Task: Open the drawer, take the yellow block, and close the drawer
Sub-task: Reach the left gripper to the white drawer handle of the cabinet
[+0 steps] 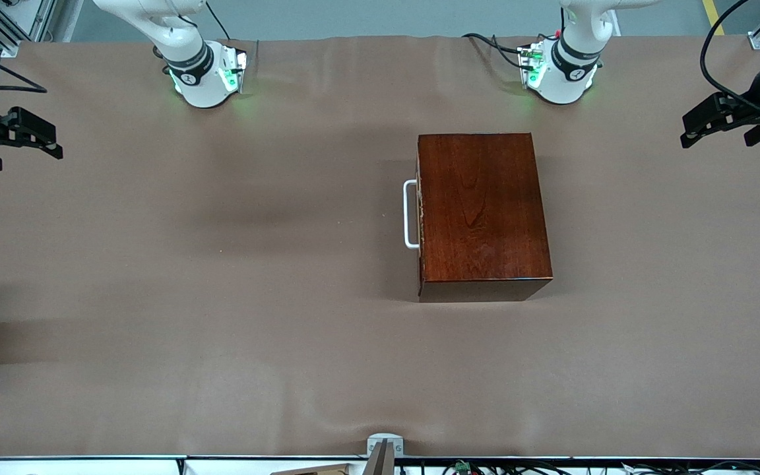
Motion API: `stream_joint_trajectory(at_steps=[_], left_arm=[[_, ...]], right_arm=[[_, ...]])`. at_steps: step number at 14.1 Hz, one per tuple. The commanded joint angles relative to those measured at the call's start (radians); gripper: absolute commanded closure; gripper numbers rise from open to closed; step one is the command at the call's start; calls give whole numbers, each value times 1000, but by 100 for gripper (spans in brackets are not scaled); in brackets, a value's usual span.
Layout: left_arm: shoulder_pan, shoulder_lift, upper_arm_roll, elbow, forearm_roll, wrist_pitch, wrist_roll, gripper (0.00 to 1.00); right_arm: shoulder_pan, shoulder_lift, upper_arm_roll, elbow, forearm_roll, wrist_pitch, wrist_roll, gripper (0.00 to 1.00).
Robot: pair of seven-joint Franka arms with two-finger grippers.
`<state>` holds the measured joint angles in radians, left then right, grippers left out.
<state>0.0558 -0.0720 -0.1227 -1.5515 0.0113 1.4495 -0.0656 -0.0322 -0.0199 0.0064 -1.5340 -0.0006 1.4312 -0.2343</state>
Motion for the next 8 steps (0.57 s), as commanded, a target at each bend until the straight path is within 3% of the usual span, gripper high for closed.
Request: stream_joint_trajectory(at_steps=[1,5,8], left_arm=[[7,9,-8,27,15,-14,23,0],[-14,18,-21,39,16,-14,6,0],[-117,101,-86,102,38,-14,-46,0]], right_arm=[[-6,-9,7,-2,-15,-8,-2,0],[-6,-9,7,-2,-15,-8,0,0],[-6,-9,7,-2,-15,-8,0,0]])
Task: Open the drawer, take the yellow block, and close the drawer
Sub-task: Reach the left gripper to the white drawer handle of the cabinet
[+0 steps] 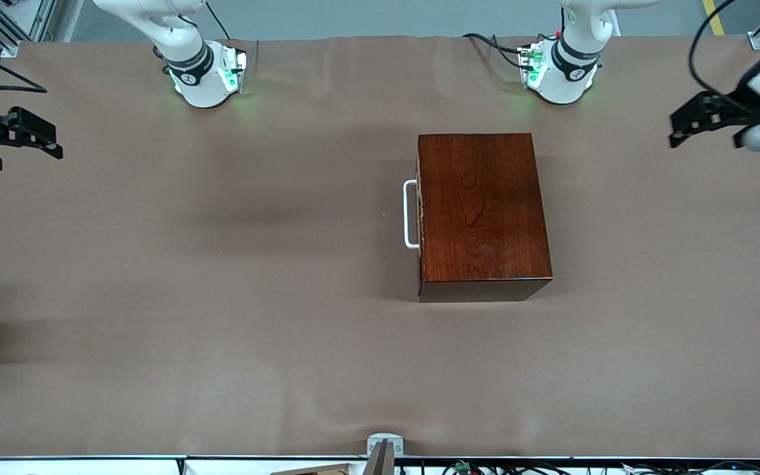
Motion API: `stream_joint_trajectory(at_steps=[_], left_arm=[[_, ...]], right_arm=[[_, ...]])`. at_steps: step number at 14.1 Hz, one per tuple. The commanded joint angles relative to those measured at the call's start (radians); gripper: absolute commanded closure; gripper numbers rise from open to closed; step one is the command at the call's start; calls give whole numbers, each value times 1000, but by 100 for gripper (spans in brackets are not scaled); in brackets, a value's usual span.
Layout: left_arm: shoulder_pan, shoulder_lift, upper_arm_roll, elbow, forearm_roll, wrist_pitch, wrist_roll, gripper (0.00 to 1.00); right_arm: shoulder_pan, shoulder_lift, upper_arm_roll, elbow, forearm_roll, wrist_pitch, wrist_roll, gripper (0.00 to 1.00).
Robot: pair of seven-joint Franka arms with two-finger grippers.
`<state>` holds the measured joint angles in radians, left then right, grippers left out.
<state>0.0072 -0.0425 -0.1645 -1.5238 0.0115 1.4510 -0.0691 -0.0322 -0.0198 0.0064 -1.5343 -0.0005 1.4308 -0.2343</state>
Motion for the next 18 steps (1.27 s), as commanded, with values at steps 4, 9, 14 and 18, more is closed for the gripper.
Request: stream_joint_trajectory(at_steps=[4,9,14,18], left_arm=[[-303,258,-81,218,124,-8,-306,0],[-588,522,9,433,156,49,-515,0],[-749,703,118,516,154,175,-610,0],[-884,777,227,521,153,236,-712,0]], right_arm=[[-6,-9,7,-1,-15,-7,1,0],[-6,-9,7,-1,-15,-7,1,0],[-5,-9,7,-1,-15,-7,1,0],[-11,-9,7,0,-15,-7,1,0]])
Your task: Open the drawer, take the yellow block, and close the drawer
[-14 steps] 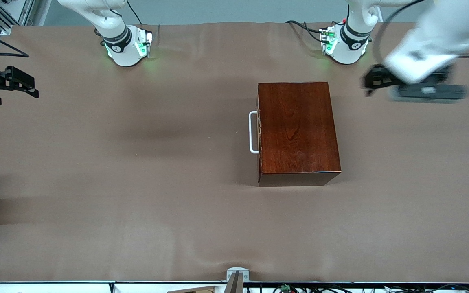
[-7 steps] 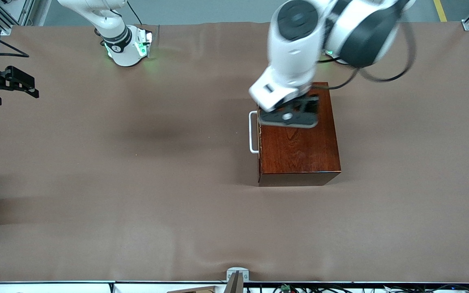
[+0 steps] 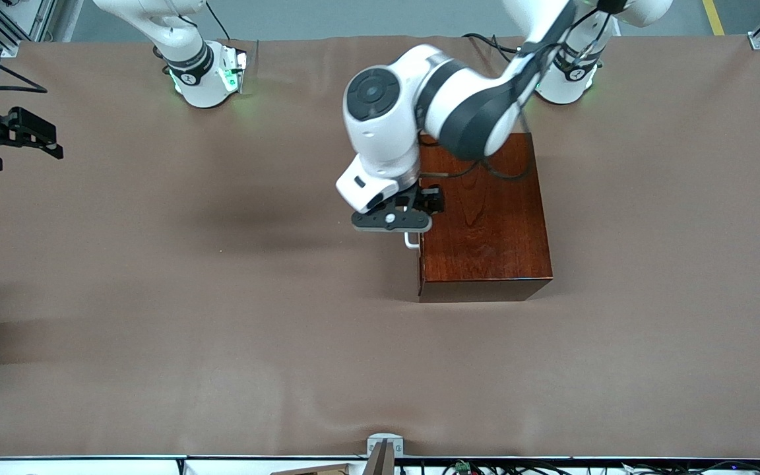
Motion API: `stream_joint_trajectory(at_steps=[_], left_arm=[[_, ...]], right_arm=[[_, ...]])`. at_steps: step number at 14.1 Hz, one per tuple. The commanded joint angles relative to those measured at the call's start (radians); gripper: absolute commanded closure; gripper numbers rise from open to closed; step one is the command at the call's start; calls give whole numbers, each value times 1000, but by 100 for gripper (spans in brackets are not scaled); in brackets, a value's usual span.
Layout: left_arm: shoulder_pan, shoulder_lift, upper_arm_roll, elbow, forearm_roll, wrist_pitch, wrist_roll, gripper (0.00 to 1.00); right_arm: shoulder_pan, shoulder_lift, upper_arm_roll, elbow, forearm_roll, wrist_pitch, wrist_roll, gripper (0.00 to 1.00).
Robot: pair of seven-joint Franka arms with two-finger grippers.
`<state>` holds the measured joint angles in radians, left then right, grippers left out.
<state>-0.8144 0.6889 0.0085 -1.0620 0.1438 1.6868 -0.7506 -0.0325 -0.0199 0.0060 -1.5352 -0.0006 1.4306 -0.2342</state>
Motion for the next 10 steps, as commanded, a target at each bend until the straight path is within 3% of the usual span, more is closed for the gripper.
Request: stream_joint_trajectory(at_steps=[1,10], left_arm=[[-77,63,62,57,20,2,-30,0],[-131,176,100,50,20,27,-154,0]], right_arm=[[-9,-8,8,1,-15,-7,1,0],[-9,-6,8,3,-15,-4,-4,0]])
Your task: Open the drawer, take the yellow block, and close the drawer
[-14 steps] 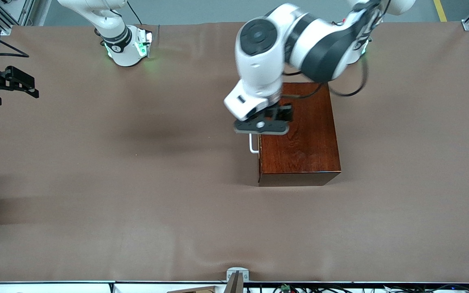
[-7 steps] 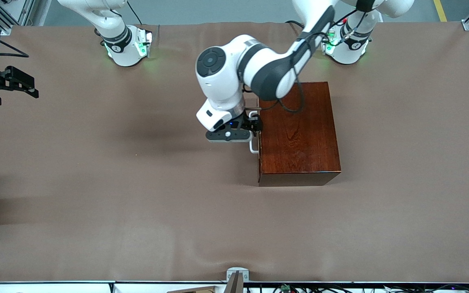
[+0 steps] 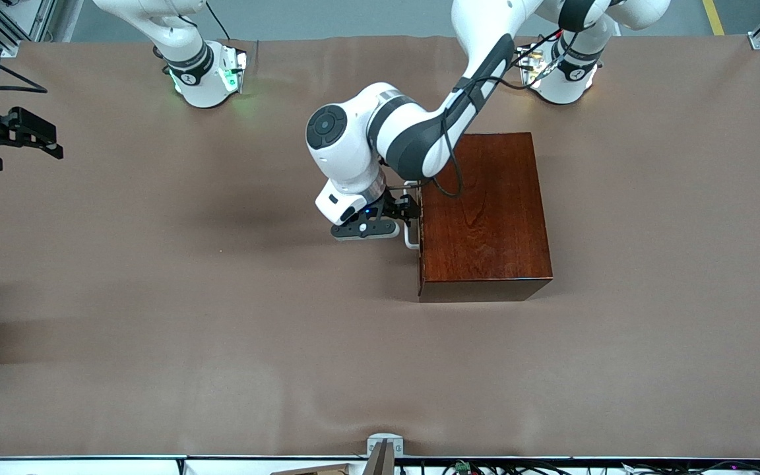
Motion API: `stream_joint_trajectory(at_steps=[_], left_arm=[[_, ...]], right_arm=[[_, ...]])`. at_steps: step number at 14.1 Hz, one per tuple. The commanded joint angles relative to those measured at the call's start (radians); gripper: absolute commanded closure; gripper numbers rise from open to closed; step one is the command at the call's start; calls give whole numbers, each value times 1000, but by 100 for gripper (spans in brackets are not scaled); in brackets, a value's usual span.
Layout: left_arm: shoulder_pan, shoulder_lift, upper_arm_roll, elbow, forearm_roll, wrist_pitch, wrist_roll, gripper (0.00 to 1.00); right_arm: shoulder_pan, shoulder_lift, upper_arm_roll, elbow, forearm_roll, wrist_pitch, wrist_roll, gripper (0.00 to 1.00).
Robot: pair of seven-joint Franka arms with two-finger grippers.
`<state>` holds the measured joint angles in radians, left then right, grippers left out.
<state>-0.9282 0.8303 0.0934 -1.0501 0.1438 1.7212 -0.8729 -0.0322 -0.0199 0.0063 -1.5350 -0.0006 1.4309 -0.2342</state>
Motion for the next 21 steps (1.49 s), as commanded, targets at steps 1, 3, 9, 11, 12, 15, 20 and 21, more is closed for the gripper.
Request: stream_joint_trajectory(at_steps=[1,3,9,11,12,15,20,21], left_arm=[[-17,36,14,38,20,-6,-37,0],[-24,52,11,35,19,-6,-102,0],[-31,70,11,21,17,-40,-132,0],[-32,69,11,21,19,-60,-130,0],[-38,69,9,21,23,-72,-129,0],[-40,66,11,22,22,-94,-127,0],[-40,82,9,22,22,-54,-130,0],[-40,84,9,22,20,-42,-133,0]], right_arm=[[-9,-6,6,3,-15,-4,-4,0],[-14,-2,6,3,-15,-6,-2,0],[-11,-3,6,3,-15,-7,-1,0],[-11,-2,6,3,-15,-7,-2,0],[-11,-2,6,3,-15,-7,-1,0],[-8,-3,6,3,-15,-7,-1,0],[-6,-2,6,3,-16,-7,-2,0],[-6,-3,6,3,-16,-7,-2,0]])
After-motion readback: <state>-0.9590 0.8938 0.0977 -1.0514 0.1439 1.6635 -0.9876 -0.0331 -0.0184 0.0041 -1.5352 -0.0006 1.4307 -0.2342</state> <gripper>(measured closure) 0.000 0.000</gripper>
